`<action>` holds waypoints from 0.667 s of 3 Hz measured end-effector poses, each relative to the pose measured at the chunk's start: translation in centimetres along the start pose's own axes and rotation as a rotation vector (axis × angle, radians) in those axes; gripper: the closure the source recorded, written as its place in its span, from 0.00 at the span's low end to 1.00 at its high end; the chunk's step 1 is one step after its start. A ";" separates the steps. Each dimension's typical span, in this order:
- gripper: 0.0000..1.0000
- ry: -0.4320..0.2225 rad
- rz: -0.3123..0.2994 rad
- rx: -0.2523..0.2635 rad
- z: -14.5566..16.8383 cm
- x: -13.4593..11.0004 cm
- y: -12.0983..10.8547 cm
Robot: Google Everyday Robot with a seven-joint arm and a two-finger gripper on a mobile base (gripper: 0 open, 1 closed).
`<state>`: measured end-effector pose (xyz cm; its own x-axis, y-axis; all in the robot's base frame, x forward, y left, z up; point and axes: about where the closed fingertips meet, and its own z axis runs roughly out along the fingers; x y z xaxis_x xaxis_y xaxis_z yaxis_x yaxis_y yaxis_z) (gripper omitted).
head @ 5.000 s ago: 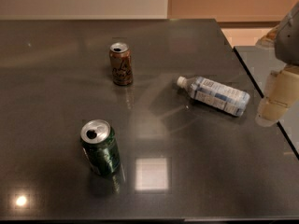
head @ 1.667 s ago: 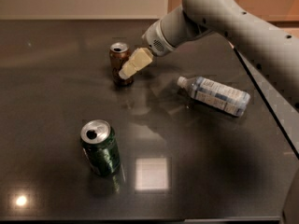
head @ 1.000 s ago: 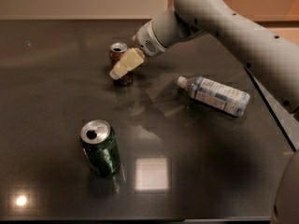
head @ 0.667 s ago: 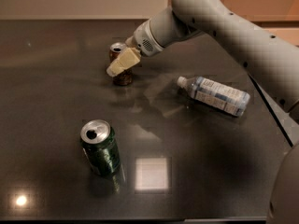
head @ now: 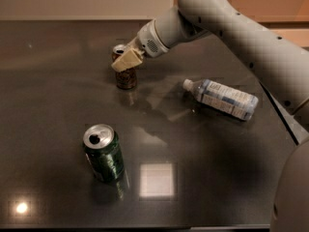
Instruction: Move orange can near green can
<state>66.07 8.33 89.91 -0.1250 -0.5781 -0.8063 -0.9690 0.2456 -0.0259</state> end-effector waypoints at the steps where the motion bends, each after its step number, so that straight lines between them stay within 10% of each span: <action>1: 0.88 -0.012 -0.019 -0.035 -1.6 -0.2 1.1; 2: 1.00 -0.001 -0.063 -0.086 -4.2 0.3 3.6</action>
Offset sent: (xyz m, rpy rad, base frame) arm -0.0842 -0.0550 0.0358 -0.0251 -0.0060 0.1899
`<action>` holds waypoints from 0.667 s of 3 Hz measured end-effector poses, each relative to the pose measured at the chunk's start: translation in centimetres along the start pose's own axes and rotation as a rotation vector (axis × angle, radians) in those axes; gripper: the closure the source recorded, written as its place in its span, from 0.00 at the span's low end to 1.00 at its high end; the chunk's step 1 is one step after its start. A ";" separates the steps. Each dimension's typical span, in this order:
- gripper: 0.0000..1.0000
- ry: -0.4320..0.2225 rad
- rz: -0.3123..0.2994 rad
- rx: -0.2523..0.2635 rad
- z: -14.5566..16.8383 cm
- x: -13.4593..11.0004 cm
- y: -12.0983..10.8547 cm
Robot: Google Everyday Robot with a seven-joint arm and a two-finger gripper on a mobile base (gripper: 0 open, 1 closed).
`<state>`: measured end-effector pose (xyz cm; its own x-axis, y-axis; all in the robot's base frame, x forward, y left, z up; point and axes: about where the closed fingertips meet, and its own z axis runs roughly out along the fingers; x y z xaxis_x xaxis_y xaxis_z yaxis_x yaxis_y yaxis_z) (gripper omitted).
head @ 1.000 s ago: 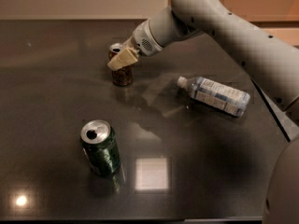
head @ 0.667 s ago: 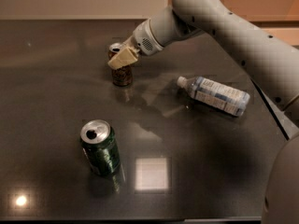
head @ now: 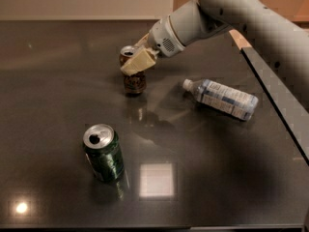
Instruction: Move orange can near green can
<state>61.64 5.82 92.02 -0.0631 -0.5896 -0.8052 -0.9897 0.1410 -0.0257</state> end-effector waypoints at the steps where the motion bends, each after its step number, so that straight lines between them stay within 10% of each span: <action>1: 1.00 0.005 -0.038 -0.045 -2.5 0.8 3.5; 2: 1.00 0.003 -0.071 -0.084 -4.1 1.4 6.8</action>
Offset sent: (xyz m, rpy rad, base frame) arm -0.1160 -0.0506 0.0168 -0.0059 -0.0114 0.1637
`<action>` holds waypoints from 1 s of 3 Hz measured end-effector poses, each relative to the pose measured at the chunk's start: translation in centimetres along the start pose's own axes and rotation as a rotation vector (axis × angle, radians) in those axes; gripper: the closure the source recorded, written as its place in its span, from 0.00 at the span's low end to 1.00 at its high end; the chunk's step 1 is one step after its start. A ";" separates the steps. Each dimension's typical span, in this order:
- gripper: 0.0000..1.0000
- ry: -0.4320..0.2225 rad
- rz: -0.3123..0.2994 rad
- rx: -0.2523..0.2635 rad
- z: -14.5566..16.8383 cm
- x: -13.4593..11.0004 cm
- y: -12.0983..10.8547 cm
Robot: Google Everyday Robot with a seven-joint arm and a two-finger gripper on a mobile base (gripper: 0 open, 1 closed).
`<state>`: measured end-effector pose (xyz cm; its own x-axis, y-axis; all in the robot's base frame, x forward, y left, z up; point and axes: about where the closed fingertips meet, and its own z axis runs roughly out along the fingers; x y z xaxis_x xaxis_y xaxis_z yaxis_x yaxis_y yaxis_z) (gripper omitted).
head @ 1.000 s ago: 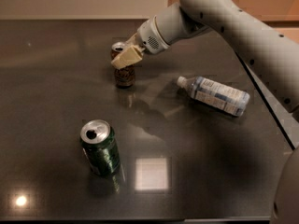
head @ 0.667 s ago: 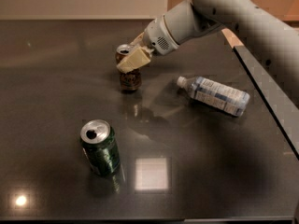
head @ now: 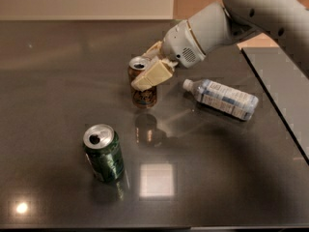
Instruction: Move orange can near green can
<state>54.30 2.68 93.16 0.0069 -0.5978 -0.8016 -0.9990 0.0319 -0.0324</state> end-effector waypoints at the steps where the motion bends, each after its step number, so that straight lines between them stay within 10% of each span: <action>1: 1.00 -0.015 -0.037 -0.035 -0.7 0.2 3.3; 3: 1.00 -0.065 -0.101 -0.101 -0.4 -0.4 9.2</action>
Offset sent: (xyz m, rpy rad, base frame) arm -0.1017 -0.0083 0.0063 0.0667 -0.0403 0.1416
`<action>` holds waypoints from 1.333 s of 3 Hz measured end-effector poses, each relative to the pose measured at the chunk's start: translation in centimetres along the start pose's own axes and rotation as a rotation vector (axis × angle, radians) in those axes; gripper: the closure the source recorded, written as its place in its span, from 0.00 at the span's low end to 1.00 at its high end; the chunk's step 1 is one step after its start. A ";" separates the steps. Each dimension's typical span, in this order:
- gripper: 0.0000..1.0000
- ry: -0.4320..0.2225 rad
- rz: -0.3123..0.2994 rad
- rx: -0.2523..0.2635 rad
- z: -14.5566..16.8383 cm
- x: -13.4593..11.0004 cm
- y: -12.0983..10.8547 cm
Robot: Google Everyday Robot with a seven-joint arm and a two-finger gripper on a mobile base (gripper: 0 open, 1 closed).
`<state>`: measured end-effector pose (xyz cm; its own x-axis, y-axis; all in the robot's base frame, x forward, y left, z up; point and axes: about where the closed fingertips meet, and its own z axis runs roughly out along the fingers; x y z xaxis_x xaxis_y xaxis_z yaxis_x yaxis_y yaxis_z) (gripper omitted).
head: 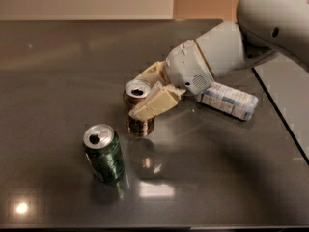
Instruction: Move orange can near green can
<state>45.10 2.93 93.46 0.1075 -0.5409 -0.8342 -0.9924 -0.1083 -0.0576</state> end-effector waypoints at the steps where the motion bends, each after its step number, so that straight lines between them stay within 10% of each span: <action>1: 1.00 -0.017 -0.020 -0.049 1.0 -0.2 2.2; 2: 1.00 -0.019 -0.029 -0.081 1.7 0.3 3.6; 4: 0.59 0.005 -0.052 -0.098 2.8 1.4 4.8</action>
Offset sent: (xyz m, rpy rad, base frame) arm -0.0504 0.0070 -0.0255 0.0137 0.0386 0.1137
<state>40.33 4.00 90.42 0.1594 -0.5364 -0.8288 -0.9749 -0.2176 -0.0466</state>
